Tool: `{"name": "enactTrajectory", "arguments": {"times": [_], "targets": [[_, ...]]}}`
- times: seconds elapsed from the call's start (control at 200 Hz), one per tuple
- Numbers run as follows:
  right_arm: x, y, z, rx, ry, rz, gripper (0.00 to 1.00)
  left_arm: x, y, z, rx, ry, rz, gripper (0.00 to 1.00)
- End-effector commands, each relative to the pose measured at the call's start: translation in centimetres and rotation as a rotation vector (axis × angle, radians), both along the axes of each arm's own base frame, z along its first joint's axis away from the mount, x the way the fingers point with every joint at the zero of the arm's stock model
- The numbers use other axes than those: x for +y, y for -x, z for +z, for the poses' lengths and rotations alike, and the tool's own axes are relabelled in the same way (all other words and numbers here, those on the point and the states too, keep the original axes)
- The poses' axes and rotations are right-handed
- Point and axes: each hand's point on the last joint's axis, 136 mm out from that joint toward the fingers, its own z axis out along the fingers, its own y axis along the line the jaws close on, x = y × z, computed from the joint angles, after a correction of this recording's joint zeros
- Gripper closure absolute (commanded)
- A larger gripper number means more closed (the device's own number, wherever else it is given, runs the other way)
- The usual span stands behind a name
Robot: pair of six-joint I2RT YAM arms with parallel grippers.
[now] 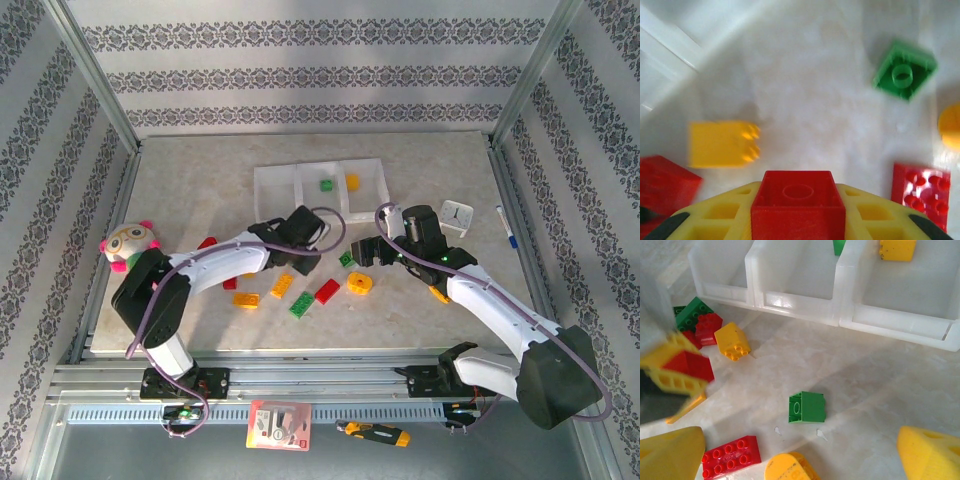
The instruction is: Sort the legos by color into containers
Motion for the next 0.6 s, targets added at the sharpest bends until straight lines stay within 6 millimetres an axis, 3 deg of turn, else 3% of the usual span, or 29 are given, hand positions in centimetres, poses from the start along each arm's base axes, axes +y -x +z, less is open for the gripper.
{"name": "enactTrajectory", "arguments": {"times": [0.0, 0.16, 0.345, 0.595], "targets": [[0.9, -0.6, 2.0, -0.042, -0.031, 0.013, 0.02, 2.5, -5.2, 4.1, -0.133, 0.032, 0.163, 0.72], [1.2, -0.8, 2.5, -0.051, -0.031, 0.023, 0.02, 6.2, -10.7, 5.7, -0.187, 0.038, 0.342, 0.73], [1.1, -0.9, 2.6, -0.059, -0.028, 0.012, 0.02, 10.0, -15.4, 4.4, -0.133, 0.075, 0.521, 0.73], [0.9, -0.8, 2.9, -0.064, -0.02, 0.007, 0.02, 10.2, -19.1, 2.6, -0.086, 0.074, 0.522, 0.67]]}}
